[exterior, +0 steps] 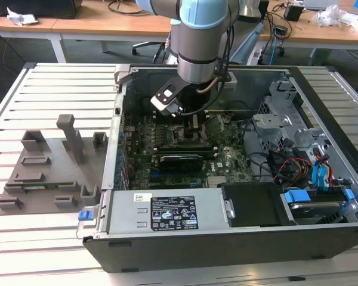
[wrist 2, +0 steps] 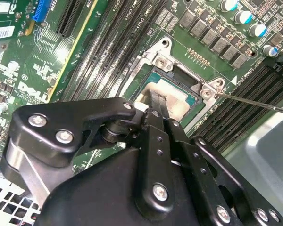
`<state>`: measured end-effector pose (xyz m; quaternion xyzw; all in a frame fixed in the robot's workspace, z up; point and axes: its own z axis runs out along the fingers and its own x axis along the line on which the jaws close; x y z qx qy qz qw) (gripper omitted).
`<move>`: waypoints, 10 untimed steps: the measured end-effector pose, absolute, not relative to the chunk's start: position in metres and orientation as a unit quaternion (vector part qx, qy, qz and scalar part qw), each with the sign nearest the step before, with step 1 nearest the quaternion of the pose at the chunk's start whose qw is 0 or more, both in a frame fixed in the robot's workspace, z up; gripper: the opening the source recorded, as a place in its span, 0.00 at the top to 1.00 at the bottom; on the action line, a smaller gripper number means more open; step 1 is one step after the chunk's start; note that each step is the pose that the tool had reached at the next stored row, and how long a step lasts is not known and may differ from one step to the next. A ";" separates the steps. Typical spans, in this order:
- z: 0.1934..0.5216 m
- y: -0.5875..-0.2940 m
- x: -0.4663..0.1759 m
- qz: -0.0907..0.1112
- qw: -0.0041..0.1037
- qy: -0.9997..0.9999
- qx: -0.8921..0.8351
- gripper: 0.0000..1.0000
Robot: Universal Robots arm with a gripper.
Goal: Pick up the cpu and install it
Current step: 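Place the cpu into insertion slot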
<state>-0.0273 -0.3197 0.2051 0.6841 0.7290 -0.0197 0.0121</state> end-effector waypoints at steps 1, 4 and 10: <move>0.205 -0.319 -0.027 -0.020 0.012 0.729 0.684 0.89; 0.205 -0.318 -0.028 -0.019 0.012 0.729 0.684 0.89; 0.212 -0.318 -0.016 -0.023 0.009 0.729 0.684 0.89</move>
